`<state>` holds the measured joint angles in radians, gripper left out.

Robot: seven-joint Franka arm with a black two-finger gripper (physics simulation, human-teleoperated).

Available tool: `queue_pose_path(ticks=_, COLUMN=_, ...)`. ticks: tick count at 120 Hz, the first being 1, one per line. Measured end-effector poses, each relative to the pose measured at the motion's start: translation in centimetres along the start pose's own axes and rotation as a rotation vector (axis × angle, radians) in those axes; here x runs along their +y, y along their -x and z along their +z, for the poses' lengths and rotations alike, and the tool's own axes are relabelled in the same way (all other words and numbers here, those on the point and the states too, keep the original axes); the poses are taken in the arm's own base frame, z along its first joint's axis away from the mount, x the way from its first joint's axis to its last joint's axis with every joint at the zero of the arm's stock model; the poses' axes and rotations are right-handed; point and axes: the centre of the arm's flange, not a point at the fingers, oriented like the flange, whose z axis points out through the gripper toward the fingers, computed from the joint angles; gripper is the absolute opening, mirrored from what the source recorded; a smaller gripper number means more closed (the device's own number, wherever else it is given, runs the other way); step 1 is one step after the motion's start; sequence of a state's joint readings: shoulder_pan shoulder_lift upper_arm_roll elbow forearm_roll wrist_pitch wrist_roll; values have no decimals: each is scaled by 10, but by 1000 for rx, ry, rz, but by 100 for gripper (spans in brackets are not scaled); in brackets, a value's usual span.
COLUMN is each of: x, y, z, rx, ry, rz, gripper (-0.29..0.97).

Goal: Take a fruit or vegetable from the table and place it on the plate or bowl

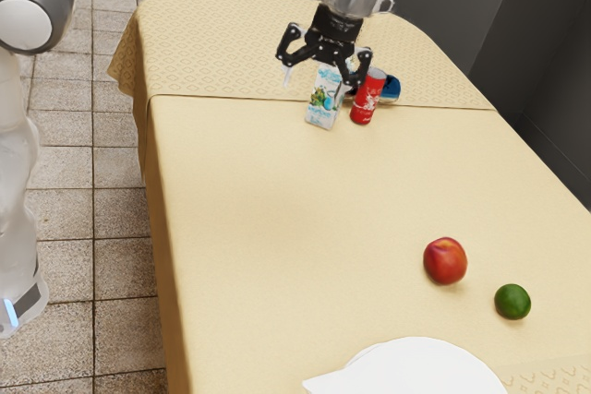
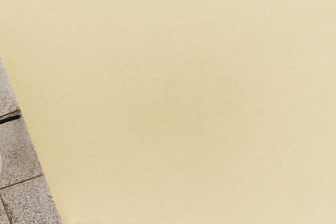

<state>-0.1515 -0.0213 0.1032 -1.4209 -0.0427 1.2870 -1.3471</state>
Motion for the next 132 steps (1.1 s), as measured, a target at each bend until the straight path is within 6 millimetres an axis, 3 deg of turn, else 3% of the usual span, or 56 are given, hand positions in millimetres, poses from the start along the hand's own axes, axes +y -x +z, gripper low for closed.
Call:
queue_pose_path(ticks=16, x=-1, y=-19, z=1, rx=-59, ry=53, rz=-244, gripper=68)
queue_pose_path(ticks=23, x=0, y=-21, z=16, rx=-106, ry=34, rz=-327, gripper=68)
queue_pose_path(ticks=36, x=9, y=-2, z=23, rx=-128, ry=29, rz=-418, gripper=68)
queue_pose_path(ticks=42, x=25, y=13, z=27, rx=-121, ry=33, rz=-429, gripper=68)
queue_pose_path(ticks=53, x=82, y=31, z=55, rx=-111, ry=53, rz=-434, gripper=68)
queue_pose_path(ticks=66, x=140, y=9, z=83, rx=-98, ry=131, rz=-488, gripper=68)
queue_pose_path(ticks=79, x=180, y=5, z=104, rx=-101, ry=215, rz=-511, gripper=68)
queue_pose_path(ticks=96, x=210, y=26, z=123, rx=-129, ry=300, rz=-496, gripper=68)
queue_pose_path(ticks=120, x=224, y=28, z=126, rx=-149, ry=379, rz=-515, gripper=68)
queue_pose_path(ticks=132, x=232, y=39, z=134, rx=-164, ry=393, rz=-508, gripper=68)
